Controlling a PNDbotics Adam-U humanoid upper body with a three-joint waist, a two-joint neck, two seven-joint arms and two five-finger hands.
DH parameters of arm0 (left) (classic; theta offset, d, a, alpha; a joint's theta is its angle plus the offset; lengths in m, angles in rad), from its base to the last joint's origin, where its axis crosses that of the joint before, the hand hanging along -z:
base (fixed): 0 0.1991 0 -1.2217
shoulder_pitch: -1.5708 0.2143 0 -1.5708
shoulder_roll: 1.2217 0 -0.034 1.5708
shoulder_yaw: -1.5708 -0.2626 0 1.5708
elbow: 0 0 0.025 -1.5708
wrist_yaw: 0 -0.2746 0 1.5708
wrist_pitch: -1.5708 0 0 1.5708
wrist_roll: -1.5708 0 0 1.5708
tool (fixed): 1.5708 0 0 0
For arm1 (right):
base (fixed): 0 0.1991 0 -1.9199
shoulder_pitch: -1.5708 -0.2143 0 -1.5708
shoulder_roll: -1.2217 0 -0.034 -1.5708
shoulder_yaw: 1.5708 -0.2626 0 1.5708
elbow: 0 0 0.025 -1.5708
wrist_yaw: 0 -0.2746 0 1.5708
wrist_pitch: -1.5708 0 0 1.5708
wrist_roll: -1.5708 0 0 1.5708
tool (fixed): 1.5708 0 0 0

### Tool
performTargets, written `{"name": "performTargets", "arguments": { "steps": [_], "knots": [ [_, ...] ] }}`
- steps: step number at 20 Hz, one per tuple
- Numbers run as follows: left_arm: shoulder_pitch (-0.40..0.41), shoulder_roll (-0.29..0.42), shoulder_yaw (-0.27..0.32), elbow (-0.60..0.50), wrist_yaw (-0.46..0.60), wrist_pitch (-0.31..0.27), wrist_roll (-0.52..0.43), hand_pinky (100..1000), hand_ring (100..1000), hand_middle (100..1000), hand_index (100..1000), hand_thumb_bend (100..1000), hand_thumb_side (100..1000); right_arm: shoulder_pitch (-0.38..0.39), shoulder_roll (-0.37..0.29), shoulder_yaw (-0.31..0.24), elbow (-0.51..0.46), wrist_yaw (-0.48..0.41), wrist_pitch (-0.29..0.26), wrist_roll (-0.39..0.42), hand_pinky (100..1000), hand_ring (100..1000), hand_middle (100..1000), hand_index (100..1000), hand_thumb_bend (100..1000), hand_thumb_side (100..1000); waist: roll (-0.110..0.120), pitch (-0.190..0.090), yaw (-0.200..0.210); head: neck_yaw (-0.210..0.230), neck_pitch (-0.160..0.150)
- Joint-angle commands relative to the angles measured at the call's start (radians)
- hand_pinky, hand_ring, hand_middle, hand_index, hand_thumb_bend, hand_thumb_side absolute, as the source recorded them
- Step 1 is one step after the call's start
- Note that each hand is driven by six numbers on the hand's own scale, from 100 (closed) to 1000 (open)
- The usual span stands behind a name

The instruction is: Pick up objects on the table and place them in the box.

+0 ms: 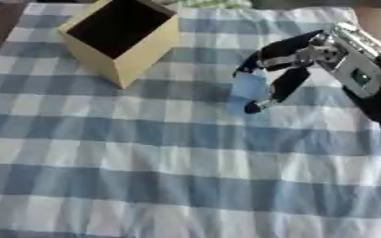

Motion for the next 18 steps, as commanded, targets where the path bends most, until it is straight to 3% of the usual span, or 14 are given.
{"name": "performTargets", "arguments": {
  "steps": [1, 6, 9, 18],
  "knots": [
    [-0.002, 0.009, 0.005, -0.014, -0.002, 0.002, -0.004, 622, 713, 762, 814, 100, 738, -0.009, 0.0, -0.017, 0.023, 0.009, -0.039, 0.033, 794, 804, 788, 991, 478, 852, 0.003, -0.016, 0.003, -0.002, -0.005],
    [-0.002, 0.007, 0.005, -0.014, -0.006, 0.005, -0.004, 621, 711, 760, 810, 100, 745, -0.01, 0.01, -0.019, 0.011, -0.03, -0.014, 0.003, 734, 737, 642, 839, 250, 757, 0.005, -0.014, 0.004, 0.001, -0.002],
    [0.0, 0.005, 0.006, -0.014, -0.008, 0.006, -0.003, 621, 711, 760, 809, 100, 748, -0.012, -0.002, -0.019, -0.021, -0.064, 0.021, -0.031, 721, 736, 625, 817, 114, 752, 0.004, -0.016, 0.004, 0.002, -0.002],
    [-0.001, 0.009, 0.006, -0.014, -0.01, 0.009, -0.008, 622, 710, 760, 809, 100, 749, -0.021, -0.067, -0.066, -0.2, -0.125, 0.104, -0.106, 731, 729, 633, 814, 100, 689, 0.0, -0.022, 0.003, 0.004, -0.007]
  ]
}}
